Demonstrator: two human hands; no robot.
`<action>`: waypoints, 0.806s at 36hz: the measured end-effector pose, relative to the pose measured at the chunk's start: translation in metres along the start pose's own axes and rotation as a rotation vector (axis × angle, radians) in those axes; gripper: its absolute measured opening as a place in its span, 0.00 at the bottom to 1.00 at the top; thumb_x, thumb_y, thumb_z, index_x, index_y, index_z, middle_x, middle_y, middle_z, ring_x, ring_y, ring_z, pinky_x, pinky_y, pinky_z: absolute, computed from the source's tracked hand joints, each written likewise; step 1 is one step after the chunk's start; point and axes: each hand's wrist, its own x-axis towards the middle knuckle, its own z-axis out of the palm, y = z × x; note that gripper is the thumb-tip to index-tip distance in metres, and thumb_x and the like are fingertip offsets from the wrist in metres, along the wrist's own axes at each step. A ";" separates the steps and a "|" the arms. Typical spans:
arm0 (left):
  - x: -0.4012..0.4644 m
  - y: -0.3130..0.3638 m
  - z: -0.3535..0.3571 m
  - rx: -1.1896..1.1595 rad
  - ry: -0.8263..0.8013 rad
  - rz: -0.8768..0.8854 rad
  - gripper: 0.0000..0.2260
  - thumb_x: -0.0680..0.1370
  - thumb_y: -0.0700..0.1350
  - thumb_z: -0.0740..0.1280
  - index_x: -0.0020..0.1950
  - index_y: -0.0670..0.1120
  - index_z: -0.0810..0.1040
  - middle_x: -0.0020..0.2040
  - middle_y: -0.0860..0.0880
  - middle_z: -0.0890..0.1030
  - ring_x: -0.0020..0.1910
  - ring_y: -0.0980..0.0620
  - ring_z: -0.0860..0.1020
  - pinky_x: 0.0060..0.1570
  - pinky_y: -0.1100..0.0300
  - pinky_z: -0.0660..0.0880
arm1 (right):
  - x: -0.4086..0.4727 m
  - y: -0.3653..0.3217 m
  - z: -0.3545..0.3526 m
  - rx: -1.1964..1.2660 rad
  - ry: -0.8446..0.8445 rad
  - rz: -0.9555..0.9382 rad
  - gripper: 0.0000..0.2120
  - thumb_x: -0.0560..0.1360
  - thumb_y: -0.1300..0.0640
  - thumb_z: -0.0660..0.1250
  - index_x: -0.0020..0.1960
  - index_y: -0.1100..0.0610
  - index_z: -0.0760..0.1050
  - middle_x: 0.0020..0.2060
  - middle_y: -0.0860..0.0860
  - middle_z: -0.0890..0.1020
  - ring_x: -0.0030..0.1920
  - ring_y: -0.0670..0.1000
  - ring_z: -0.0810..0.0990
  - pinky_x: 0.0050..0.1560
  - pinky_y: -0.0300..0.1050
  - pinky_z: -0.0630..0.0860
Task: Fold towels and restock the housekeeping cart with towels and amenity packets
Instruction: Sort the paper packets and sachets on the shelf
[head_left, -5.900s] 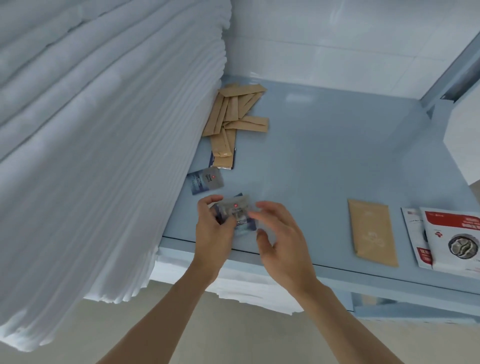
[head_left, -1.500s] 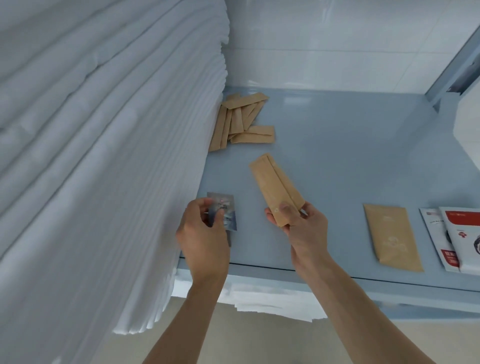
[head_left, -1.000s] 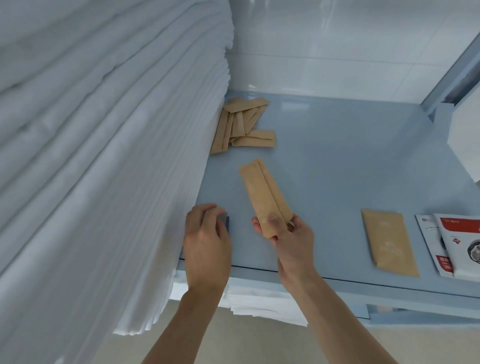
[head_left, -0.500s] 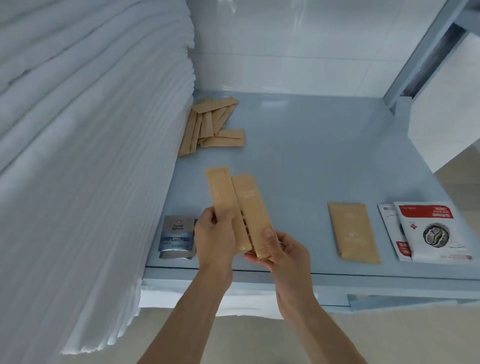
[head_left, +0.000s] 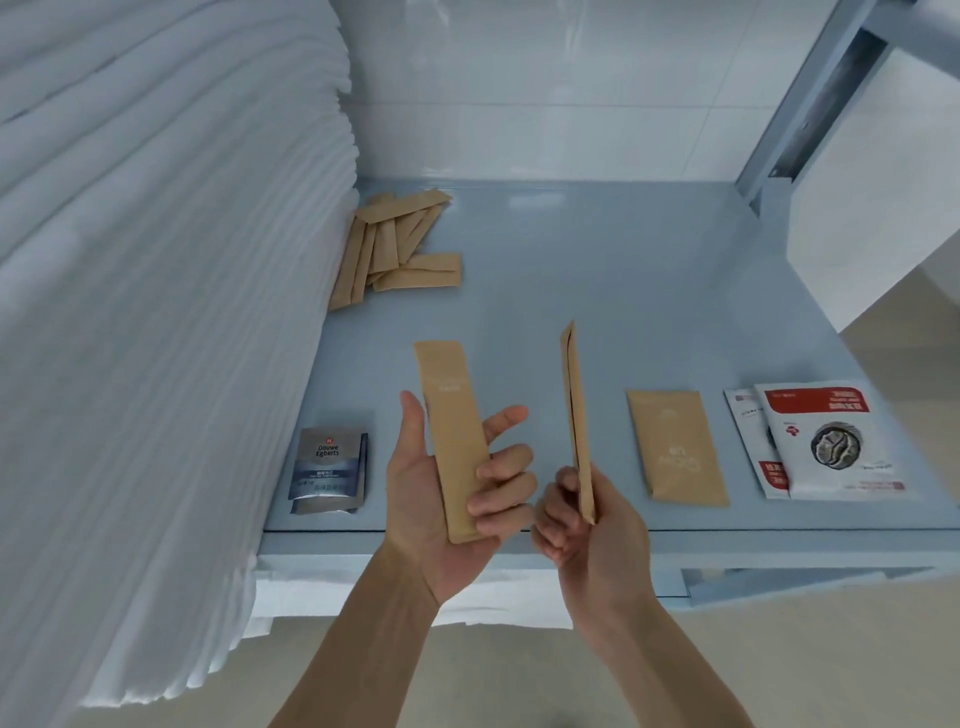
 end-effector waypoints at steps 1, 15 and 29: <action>-0.001 0.000 0.000 -0.002 -0.015 -0.012 0.39 0.75 0.75 0.57 0.65 0.42 0.77 0.34 0.50 0.61 0.26 0.55 0.58 0.23 0.63 0.59 | -0.001 0.000 -0.001 0.000 -0.008 -0.005 0.17 0.82 0.56 0.54 0.35 0.55 0.67 0.23 0.49 0.61 0.23 0.48 0.60 0.23 0.39 0.59; 0.004 -0.018 -0.006 0.699 0.268 0.238 0.20 0.81 0.62 0.58 0.64 0.54 0.81 0.45 0.45 0.80 0.40 0.47 0.81 0.42 0.52 0.80 | -0.010 0.010 -0.013 -0.475 0.077 -0.526 0.13 0.82 0.54 0.61 0.43 0.63 0.72 0.29 0.54 0.78 0.24 0.50 0.69 0.23 0.37 0.66; 0.006 -0.025 -0.005 0.725 0.281 0.276 0.17 0.82 0.55 0.64 0.59 0.43 0.81 0.54 0.35 0.83 0.48 0.36 0.83 0.43 0.42 0.80 | -0.011 0.018 -0.025 -0.632 0.050 -0.607 0.06 0.78 0.53 0.66 0.42 0.51 0.77 0.29 0.56 0.77 0.25 0.51 0.76 0.25 0.45 0.69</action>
